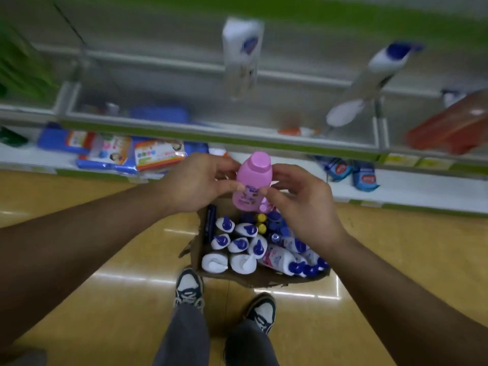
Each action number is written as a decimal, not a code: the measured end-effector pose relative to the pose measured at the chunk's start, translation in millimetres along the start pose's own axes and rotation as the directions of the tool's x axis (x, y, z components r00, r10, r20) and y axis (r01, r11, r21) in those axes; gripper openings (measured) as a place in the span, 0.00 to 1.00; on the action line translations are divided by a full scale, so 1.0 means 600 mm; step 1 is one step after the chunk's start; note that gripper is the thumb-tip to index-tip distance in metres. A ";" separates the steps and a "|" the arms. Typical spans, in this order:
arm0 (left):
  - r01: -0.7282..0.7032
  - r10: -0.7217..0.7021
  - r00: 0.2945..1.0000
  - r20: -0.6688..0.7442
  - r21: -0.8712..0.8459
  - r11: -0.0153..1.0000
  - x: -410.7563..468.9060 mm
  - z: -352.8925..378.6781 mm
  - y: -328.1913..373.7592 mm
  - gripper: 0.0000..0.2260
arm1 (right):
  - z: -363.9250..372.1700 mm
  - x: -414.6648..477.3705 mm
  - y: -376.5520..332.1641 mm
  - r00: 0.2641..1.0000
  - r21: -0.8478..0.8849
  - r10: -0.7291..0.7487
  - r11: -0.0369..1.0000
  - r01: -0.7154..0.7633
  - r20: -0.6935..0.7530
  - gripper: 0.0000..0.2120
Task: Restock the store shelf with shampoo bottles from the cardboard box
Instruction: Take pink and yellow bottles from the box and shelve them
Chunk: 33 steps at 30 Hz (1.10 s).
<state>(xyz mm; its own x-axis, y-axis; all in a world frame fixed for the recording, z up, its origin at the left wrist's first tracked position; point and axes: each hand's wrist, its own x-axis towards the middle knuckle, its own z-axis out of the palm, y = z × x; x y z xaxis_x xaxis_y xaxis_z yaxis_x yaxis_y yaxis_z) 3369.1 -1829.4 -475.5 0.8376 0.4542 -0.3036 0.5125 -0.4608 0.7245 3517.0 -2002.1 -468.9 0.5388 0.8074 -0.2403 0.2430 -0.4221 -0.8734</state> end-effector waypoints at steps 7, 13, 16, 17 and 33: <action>0.003 -0.012 0.995 -0.103 -0.080 0.997 -0.171 -0.194 0.240 0.12 | -0.119 -0.102 -0.278 0.992 0.022 -0.101 0.995 0.100 0.072 0.14; -0.040 0.021 0.974 -0.225 -0.079 0.996 -0.279 -0.319 0.404 0.09 | -0.194 -0.168 -0.475 0.965 -0.096 -0.249 0.962 0.257 0.080 0.15; -0.077 0.043 0.955 -0.293 -0.107 0.991 -0.312 -0.366 0.472 0.10 | -0.227 -0.186 -0.551 0.946 -0.143 -0.322 0.936 0.322 0.029 0.17; -0.092 0.053 0.947 -0.315 -0.110 0.990 -0.319 -0.380 0.490 0.10 | -0.237 -0.189 -0.573 0.940 -0.131 -0.342 0.931 0.340 0.009 0.16; -0.322 0.262 0.813 -0.520 -0.027 0.946 -0.340 -0.557 0.634 0.14 | -0.323 -0.164 -0.812 0.862 -0.134 -0.491 0.869 0.476 -0.125 0.15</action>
<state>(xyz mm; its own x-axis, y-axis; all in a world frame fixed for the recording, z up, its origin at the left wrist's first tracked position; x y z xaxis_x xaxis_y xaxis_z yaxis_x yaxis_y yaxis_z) 3329.7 -1842.7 68.5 0.7172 0.6447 0.2647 0.2098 -0.5619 0.8002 3502.0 -1956.0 62.2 0.4458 0.8519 0.2747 0.5756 -0.0378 -0.8169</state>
